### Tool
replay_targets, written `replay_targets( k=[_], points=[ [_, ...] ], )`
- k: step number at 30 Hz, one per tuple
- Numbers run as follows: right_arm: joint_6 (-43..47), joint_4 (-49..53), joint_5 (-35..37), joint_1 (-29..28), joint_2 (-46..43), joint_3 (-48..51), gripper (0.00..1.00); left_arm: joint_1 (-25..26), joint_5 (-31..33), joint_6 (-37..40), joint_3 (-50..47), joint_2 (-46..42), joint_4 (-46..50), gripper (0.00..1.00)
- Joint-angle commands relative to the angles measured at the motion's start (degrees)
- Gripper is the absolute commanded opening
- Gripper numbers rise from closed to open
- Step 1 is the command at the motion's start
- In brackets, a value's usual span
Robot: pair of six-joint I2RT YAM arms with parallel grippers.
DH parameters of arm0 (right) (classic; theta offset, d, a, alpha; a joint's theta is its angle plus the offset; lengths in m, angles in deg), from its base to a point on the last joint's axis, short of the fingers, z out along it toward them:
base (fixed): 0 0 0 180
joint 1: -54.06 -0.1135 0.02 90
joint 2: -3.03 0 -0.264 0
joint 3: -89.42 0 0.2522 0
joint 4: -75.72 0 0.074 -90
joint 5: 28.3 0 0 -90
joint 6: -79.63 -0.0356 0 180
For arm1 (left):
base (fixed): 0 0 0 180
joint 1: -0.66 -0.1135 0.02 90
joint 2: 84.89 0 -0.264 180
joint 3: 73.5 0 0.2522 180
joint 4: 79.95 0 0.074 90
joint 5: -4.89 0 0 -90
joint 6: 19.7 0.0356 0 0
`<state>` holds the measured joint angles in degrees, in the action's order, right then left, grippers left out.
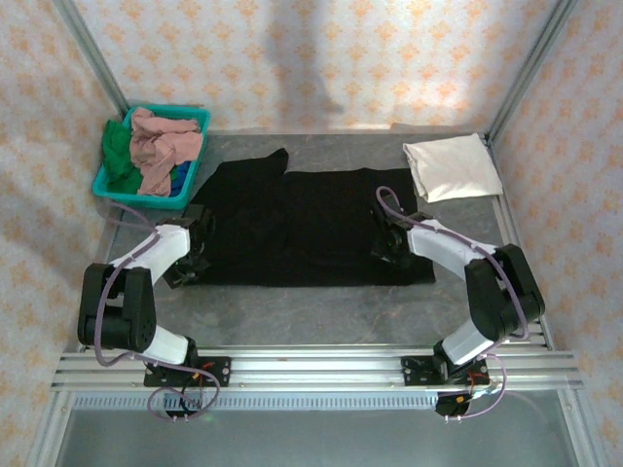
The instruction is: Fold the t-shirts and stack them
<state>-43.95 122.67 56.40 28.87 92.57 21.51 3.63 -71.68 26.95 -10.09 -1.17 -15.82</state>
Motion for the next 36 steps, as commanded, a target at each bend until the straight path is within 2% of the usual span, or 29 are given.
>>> replay_targets(
  k=[1,5,8,11,15,16,18,22,24,26,30,36],
  points=[
    [1.7,-2.6,-2.1,-0.1,1.1,-2.7,0.46,6.3,4.0,1.4,7.6,-1.5,1.7,0.47],
    [2.2,-2.2,0.3,-0.1,6.1,-4.8,0.45,12.5,-2.2,4.3,15.2,9.5,-3.0,0.49],
    [1.6,-0.7,3.9,0.4,8.7,-5.6,0.43,13.3,-2.9,4.3,18.0,17.6,-4.6,0.49],
    [0.2,1.8,6.2,1.8,10.0,-5.6,0.43,12.3,-2.0,3.0,17.6,21.5,-3.7,0.49],
    [-2.8,2.5,5.8,4.8,10.0,-2.9,0.42,8.8,-2.6,1.7,11.3,19.7,-5.9,0.52],
    [-3.4,2.4,5.6,5.5,9.7,-2.0,0.42,8.0,-2.8,1.7,9.8,18.6,-6.4,0.50],
    [-3.8,2.6,5.8,6.0,9.3,-1.2,0.42,6.2,-5.2,2.0,7.7,16.7,-8.0,0.51],
    [-4.1,5.4,7.4,6.8,8.5,-1.2,0.41,5.8,-4.6,3.0,8.6,14.9,-5.2,0.55],
    [-3.2,4.4,5.3,6.8,7.9,-1.5,0.42,6.0,-5.2,3.5,9.5,13.9,-5.1,0.56],
    [-2.6,2.4,1.7,6.5,6.7,-1.8,0.43,7.1,-5.0,4.2,12.2,13.3,-4.2,0.59],
    [-1.4,2.8,2.1,4.6,4.9,-5.3,0.44,11.0,-3.3,6.7,20.2,15.6,-2.2,0.62],
    [-0.4,1.6,0.6,2.4,7.6,-9.4,0.44,11.5,-3.9,12.4,35.1,29.1,-0.1,0.63]
  ],
)
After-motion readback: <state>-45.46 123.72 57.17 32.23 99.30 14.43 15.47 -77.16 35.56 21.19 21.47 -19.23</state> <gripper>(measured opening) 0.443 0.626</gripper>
